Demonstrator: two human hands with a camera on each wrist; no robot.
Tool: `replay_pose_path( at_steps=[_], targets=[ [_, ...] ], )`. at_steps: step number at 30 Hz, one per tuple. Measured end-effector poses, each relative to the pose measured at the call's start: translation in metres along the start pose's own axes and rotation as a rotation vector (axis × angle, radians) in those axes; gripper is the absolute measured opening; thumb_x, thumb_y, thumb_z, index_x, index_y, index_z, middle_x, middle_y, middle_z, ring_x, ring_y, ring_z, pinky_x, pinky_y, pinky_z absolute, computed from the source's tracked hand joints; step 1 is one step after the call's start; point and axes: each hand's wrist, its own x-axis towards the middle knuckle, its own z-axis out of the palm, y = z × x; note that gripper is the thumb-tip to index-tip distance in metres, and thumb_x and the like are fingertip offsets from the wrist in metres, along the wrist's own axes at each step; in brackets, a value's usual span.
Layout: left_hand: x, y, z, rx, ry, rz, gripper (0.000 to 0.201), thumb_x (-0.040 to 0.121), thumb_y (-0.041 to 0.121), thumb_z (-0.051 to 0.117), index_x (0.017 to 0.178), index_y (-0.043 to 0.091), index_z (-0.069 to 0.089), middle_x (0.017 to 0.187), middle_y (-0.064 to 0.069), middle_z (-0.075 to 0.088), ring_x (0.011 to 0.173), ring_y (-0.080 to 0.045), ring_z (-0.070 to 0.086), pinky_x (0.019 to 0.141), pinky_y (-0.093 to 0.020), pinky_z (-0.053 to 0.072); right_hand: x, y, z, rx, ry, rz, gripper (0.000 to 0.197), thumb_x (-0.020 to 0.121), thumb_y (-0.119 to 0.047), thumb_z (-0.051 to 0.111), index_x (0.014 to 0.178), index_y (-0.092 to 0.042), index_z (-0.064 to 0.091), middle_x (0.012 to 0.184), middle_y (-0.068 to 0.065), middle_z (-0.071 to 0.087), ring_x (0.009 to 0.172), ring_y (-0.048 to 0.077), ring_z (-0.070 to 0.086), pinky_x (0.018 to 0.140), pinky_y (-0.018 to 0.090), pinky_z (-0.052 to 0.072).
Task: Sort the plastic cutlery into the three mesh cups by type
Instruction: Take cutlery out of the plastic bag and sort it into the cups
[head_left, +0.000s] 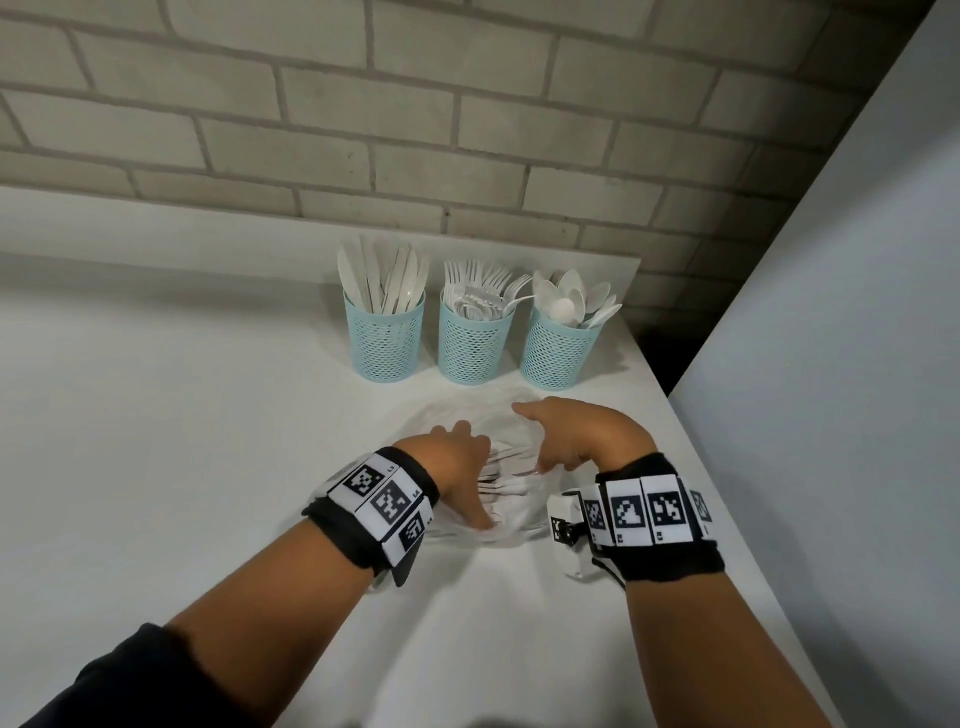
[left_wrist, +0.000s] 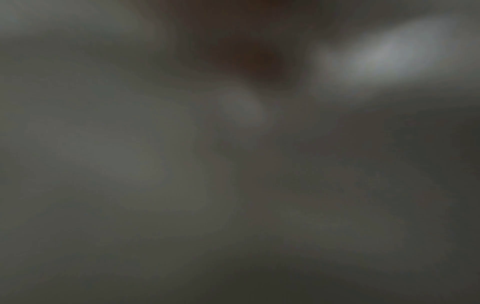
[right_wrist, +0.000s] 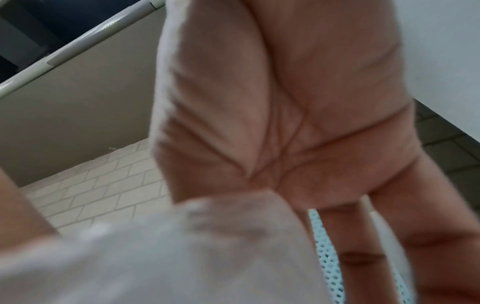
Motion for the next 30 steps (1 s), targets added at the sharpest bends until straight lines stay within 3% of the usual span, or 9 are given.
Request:
replay_pose_path(
  at_steps=[2, 4, 10, 18, 20, 22, 25, 27, 30],
  targets=[
    [0.0, 0.002, 0.0, 0.0, 0.009, 0.003, 0.075, 0.075, 0.047, 0.07, 0.132, 0.012, 0.036, 0.132, -0.008, 0.036, 0.121, -0.029, 0.04, 0.095, -0.042, 0.044, 0.001, 0.0, 0.001, -0.037, 0.043, -0.024, 0.08, 0.086, 0.002, 0.053, 0.15, -0.022, 0.013, 0.156, 0.005, 0.022, 0.132, 0.024, 0.04, 0.106, 0.035, 0.039],
    [0.001, 0.001, -0.001, -0.038, 0.04, 0.025, 0.067, 0.079, 0.043, 0.067, 0.13, 0.011, 0.038, 0.13, -0.009, 0.041, 0.118, -0.029, 0.044, 0.094, -0.039, 0.044, -0.001, 0.002, 0.001, -0.046, 0.063, -0.033, 0.077, 0.087, 0.002, 0.049, 0.15, -0.023, 0.012, 0.156, 0.005, 0.021, 0.139, 0.024, 0.031, 0.11, 0.035, 0.032],
    [0.003, -0.013, -0.005, -0.105, 0.132, 0.067, 0.051, 0.089, 0.039, 0.057, 0.128, 0.007, 0.043, 0.127, -0.011, 0.053, 0.113, -0.027, 0.052, 0.084, -0.027, 0.037, -0.009, 0.014, -0.002, -0.004, 0.116, -0.006, 0.07, 0.086, 0.01, 0.039, 0.146, -0.025, 0.029, 0.154, 0.003, 0.028, 0.138, 0.023, 0.032, 0.108, 0.03, 0.032],
    [-0.003, -0.019, -0.005, -0.241, 0.165, 0.088, 0.049, 0.092, 0.033, 0.052, 0.133, 0.009, 0.039, 0.131, -0.009, 0.053, 0.112, -0.024, 0.052, 0.091, -0.03, 0.041, -0.023, 0.012, 0.007, 0.074, 0.13, 0.042, 0.074, 0.088, 0.007, 0.036, 0.15, -0.026, 0.012, 0.152, 0.01, 0.03, 0.134, 0.027, 0.037, 0.102, 0.032, 0.037],
    [-0.005, -0.018, -0.004, -0.275, 0.187, 0.097, 0.044, 0.089, 0.036, 0.058, 0.123, 0.009, 0.049, 0.12, -0.007, 0.058, 0.103, -0.022, 0.053, 0.084, -0.027, 0.04, -0.026, 0.011, 0.011, 0.124, 0.108, 0.044, 0.075, 0.089, 0.006, 0.037, 0.15, -0.026, 0.009, 0.153, 0.008, 0.03, 0.134, 0.027, 0.038, 0.102, 0.031, 0.036],
    [-0.007, -0.019, -0.003, -0.302, 0.23, 0.093, 0.033, 0.086, 0.041, 0.063, 0.098, 0.012, 0.054, 0.097, -0.002, 0.059, 0.087, -0.019, 0.05, 0.07, -0.026, 0.035, -0.028, 0.01, 0.016, 0.176, 0.084, 0.023, 0.075, 0.089, 0.002, 0.04, 0.151, -0.028, 0.01, 0.153, 0.006, 0.03, 0.134, 0.026, 0.037, 0.104, 0.031, 0.035],
    [-0.01, -0.022, 0.0, -0.324, 0.244, 0.092, 0.035, 0.089, 0.042, 0.058, 0.067, 0.02, 0.04, 0.07, 0.006, 0.044, 0.072, -0.017, 0.042, 0.056, -0.023, 0.027, -0.031, 0.012, 0.019, 0.26, 0.095, -0.008, 0.07, 0.09, -0.006, 0.045, 0.15, -0.029, 0.017, 0.153, 0.001, 0.03, 0.136, 0.024, 0.036, 0.107, 0.031, 0.032],
    [-0.012, -0.025, 0.001, -0.372, 0.249, 0.122, 0.032, 0.089, 0.037, 0.059, 0.069, 0.018, 0.045, 0.07, 0.004, 0.047, 0.069, -0.017, 0.044, 0.056, -0.023, 0.028, -0.034, 0.015, 0.019, 0.308, 0.131, -0.015, 0.064, 0.091, -0.007, 0.047, 0.148, -0.026, 0.025, 0.15, -0.001, 0.034, 0.135, 0.022, 0.037, 0.105, 0.028, 0.032],
    [-0.013, -0.03, 0.002, -0.486, 0.288, 0.158, 0.017, 0.084, 0.026, 0.067, 0.085, 0.012, 0.057, 0.081, -0.001, 0.056, 0.073, -0.016, 0.05, 0.061, -0.022, 0.034, -0.034, 0.02, 0.019, 0.364, 0.193, 0.001, 0.06, 0.091, -0.006, 0.049, 0.145, -0.024, 0.032, 0.151, 0.002, 0.034, 0.133, 0.023, 0.039, 0.1, 0.026, 0.036]
  ],
)
